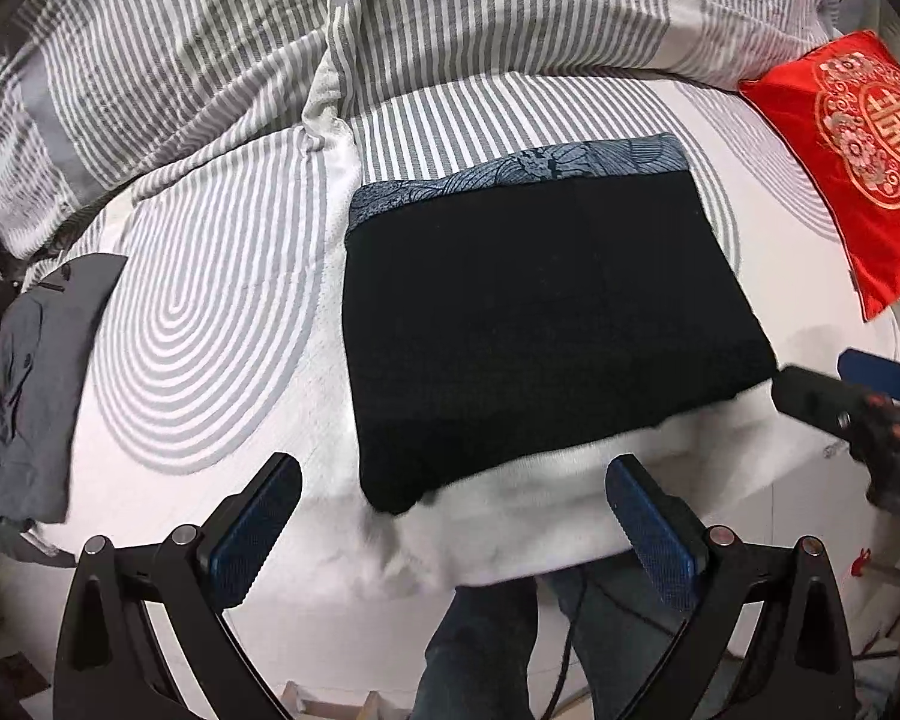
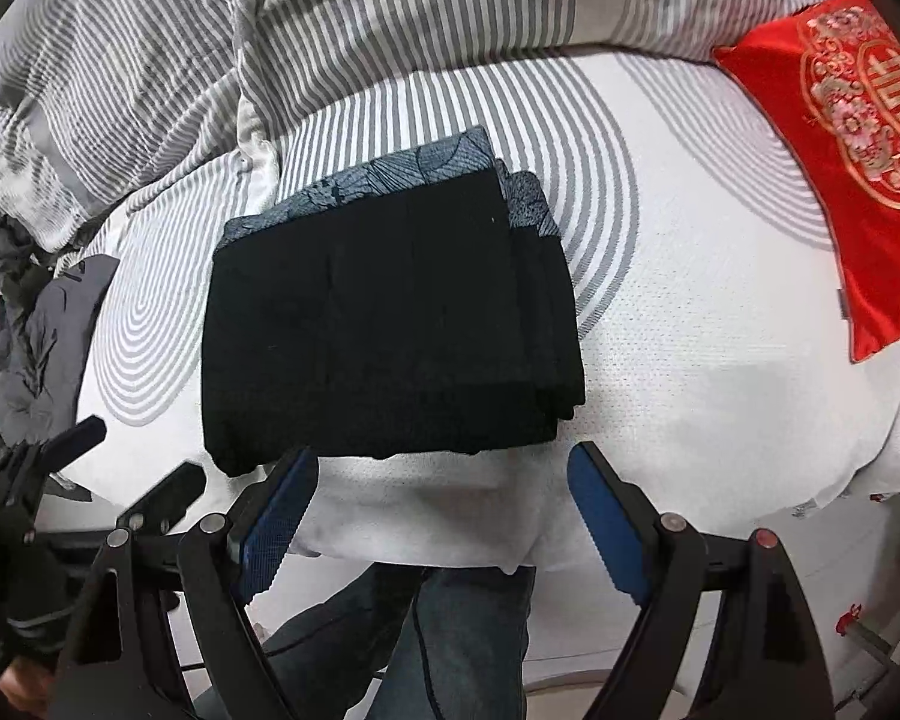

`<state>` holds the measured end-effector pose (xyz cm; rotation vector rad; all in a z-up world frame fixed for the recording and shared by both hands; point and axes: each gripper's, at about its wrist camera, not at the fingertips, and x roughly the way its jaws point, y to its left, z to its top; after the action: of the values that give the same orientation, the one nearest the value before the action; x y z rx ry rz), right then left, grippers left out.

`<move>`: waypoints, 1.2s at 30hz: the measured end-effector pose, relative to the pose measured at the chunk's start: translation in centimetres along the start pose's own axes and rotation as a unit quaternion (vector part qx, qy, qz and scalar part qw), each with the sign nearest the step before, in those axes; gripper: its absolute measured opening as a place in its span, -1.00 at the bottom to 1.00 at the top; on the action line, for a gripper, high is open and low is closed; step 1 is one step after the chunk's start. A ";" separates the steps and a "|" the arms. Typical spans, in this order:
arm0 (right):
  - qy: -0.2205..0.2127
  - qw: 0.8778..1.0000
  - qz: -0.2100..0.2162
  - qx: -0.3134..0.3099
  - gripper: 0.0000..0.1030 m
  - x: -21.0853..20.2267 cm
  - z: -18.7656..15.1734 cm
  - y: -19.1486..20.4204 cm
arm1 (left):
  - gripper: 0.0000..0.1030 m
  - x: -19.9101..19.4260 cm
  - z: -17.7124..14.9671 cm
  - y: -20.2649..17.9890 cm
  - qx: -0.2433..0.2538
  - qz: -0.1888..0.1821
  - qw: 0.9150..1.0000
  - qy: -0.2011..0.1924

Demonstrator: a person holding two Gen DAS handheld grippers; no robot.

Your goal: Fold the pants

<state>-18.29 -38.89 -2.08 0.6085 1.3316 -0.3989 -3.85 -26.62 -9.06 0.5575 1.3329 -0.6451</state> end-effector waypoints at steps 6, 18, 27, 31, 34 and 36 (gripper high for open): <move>-0.017 1.000 -0.020 -0.014 0.70 -2.6 -0.8 1.2 | 0.98 -2.7 -1.5 0.4 -0.010 -0.002 1.000 -0.011; -0.010 0.999 -0.025 -0.037 0.70 -5.8 -0.7 1.9 | 0.98 -6.1 -2.0 0.3 -0.043 0.014 0.999 -0.026; 0.005 0.996 -0.021 -0.082 0.70 -6.3 0.0 3.1 | 0.98 -7.2 -1.5 -0.2 -0.082 0.030 0.996 -0.023; 0.019 0.996 -0.006 -0.084 0.70 -6.0 0.2 3.0 | 0.98 -7.6 -1.1 -0.4 -0.090 0.038 0.995 -0.020; 0.027 0.996 -0.005 -0.085 0.70 -5.8 0.5 2.7 | 0.98 -7.8 -0.9 -0.4 -0.096 0.038 0.995 -0.018; 0.028 0.996 -0.006 -0.082 0.70 -5.7 0.8 2.4 | 0.98 -7.9 -0.7 -0.7 -0.096 0.041 0.994 -0.016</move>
<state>-17.42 -37.91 4.00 0.4780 1.4071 -0.2798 -5.74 -25.75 -1.38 0.4413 1.3176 -0.4517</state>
